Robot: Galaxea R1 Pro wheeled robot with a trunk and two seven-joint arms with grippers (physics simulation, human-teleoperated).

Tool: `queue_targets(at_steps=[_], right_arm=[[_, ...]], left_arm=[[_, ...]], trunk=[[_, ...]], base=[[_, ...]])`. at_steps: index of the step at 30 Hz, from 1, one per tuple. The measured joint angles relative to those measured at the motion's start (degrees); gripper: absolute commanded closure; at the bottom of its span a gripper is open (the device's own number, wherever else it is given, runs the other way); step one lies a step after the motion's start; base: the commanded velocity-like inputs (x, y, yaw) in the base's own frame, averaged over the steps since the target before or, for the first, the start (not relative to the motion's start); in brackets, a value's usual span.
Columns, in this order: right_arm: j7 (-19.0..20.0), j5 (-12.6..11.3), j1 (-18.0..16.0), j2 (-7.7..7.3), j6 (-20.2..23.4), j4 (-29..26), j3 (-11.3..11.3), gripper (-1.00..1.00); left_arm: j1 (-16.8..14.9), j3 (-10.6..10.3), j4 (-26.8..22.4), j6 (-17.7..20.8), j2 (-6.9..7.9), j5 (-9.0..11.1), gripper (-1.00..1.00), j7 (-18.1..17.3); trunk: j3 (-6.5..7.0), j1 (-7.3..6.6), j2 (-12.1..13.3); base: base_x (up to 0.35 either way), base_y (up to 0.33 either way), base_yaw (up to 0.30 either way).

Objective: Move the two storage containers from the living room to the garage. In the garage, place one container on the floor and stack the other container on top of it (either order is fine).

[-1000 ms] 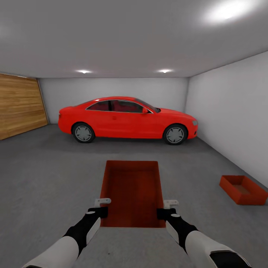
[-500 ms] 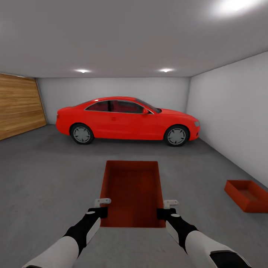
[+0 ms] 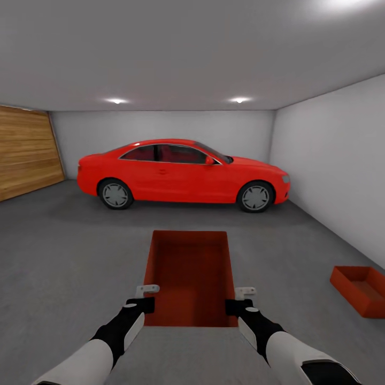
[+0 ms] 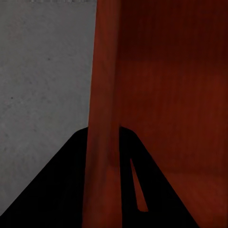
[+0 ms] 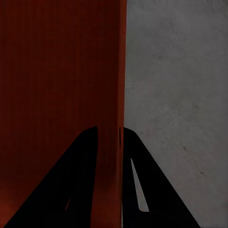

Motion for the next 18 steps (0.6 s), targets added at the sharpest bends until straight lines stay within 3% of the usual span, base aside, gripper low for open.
queue_targets(at_steps=[18], right_arm=[[0.0,0.0,0.0,-0.02,0.0,0.0,0.0,1.00]], left_arm=[[0.0,0.1,0.0,0.0,-0.06,-0.2,1.00,0.0]], trunk=[[0.00,0.00,0.0]], base=[[0.322,0.000,0.000]])
